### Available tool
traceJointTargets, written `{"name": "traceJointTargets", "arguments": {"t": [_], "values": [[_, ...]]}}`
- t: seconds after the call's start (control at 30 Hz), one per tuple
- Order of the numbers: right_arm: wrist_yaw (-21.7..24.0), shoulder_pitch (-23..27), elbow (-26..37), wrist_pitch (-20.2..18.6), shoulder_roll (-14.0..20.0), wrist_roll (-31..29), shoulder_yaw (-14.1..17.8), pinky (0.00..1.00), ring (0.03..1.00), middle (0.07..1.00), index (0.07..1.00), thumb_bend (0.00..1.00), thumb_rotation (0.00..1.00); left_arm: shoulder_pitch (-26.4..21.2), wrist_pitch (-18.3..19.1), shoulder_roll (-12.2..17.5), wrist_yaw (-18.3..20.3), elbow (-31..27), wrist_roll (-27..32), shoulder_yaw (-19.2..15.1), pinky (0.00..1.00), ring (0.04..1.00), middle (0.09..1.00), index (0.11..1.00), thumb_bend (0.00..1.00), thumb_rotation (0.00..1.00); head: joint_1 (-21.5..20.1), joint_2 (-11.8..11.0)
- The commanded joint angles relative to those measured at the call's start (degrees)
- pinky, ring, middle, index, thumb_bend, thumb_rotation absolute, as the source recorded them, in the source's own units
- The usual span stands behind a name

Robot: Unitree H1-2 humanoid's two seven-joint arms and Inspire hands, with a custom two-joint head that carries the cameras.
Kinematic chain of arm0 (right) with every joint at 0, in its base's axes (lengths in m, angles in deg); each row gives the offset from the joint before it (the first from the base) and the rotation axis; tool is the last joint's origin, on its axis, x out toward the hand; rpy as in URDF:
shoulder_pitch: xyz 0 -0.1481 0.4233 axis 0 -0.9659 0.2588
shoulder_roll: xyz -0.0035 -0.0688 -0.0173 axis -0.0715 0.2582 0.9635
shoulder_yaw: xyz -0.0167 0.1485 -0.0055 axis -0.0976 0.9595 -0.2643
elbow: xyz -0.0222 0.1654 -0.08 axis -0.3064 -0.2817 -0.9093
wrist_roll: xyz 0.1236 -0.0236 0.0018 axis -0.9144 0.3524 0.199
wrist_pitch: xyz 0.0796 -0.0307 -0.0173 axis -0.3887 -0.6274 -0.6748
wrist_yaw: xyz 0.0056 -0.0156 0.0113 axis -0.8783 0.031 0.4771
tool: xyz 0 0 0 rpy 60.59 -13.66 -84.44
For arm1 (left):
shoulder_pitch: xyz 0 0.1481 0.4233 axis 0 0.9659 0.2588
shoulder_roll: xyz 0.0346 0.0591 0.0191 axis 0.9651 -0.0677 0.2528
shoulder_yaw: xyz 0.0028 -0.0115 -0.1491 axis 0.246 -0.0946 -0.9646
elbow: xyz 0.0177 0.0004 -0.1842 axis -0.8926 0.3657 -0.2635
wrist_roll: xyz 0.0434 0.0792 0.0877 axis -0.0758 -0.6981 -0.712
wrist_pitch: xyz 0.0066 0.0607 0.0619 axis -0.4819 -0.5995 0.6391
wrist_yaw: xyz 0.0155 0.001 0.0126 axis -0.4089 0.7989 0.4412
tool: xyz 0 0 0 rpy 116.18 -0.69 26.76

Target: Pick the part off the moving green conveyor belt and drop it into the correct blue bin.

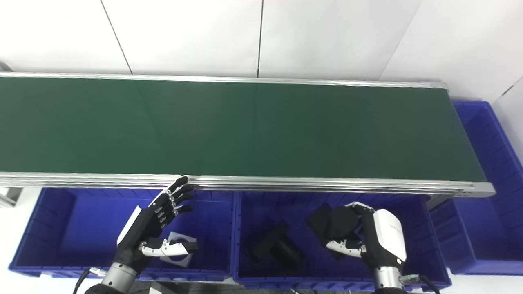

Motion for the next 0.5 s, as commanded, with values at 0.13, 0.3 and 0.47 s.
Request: {"name": "traceJointTargets", "arguments": {"t": [0.13,0.3,0.47], "values": [[-1.52,-2.34,3.9,1.51,-1.68,-0.33,0.34,0.74,0.891,0.903,0.866,0.72,0.47,0.36,-1.35,0.64,0.62,-2.62,0.27,-0.18,0.77,0.863,0.89,0.911,0.88,0.14,-0.03,0.27],[-2.67,-4.75,7.39,3.38,-3.11,0.28,-1.34,0.76,0.915,0.939,0.917,0.73,0.52,0.62,-1.76,0.88,0.68,-2.74,-0.19,0.01,0.76,0.855,0.888,0.909,0.88,0.13,0.01,0.23],[-3.44,-6.61,10.54,6.39,-4.48,0.84,-3.47,0.72,0.877,0.931,0.926,0.77,0.52,0.98,-1.54,1.02,0.34,-3.53,-1.41,0.25,0.76,0.853,0.882,0.909,0.89,0.14,0.5,0.16]]}}
